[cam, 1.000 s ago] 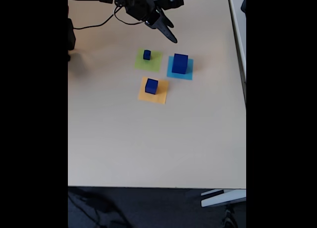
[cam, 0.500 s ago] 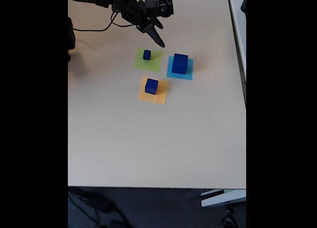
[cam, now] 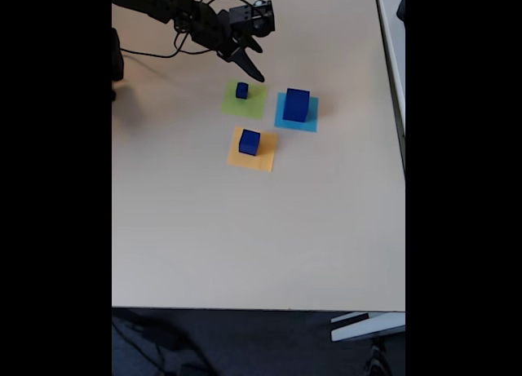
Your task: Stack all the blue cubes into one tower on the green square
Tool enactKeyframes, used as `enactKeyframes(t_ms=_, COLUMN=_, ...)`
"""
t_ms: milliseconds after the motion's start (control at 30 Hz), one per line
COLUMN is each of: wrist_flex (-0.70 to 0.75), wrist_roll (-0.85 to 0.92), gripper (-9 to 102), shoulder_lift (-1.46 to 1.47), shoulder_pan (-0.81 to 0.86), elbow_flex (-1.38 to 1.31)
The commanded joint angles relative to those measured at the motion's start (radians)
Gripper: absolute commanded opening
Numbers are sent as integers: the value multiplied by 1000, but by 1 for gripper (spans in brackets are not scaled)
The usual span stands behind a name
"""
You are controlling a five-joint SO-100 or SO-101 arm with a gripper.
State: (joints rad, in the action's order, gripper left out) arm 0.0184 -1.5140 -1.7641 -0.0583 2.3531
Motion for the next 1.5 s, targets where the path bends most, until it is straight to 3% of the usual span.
enactKeyframes(t_ms=0, wrist_flex=-58, wrist_roll=-9, gripper=40, shoulder_lift=-83, shoulder_pan=-5, elbow_flex=31)
enactKeyframes(t_ms=500, wrist_flex=-284, wrist_roll=17, gripper=37, shoulder_lift=-129, shoulder_pan=57, elbow_flex=279)
enactKeyframes(t_ms=1000, wrist_flex=-423, wrist_roll=-28, gripper=35, shoulder_lift=15, shoulder_pan=41, elbow_flex=290)
enactKeyframes(t_ms=1467, wrist_flex=-442, wrist_roll=-43, gripper=27, shoulder_lift=43, shoulder_pan=49, elbow_flex=296)
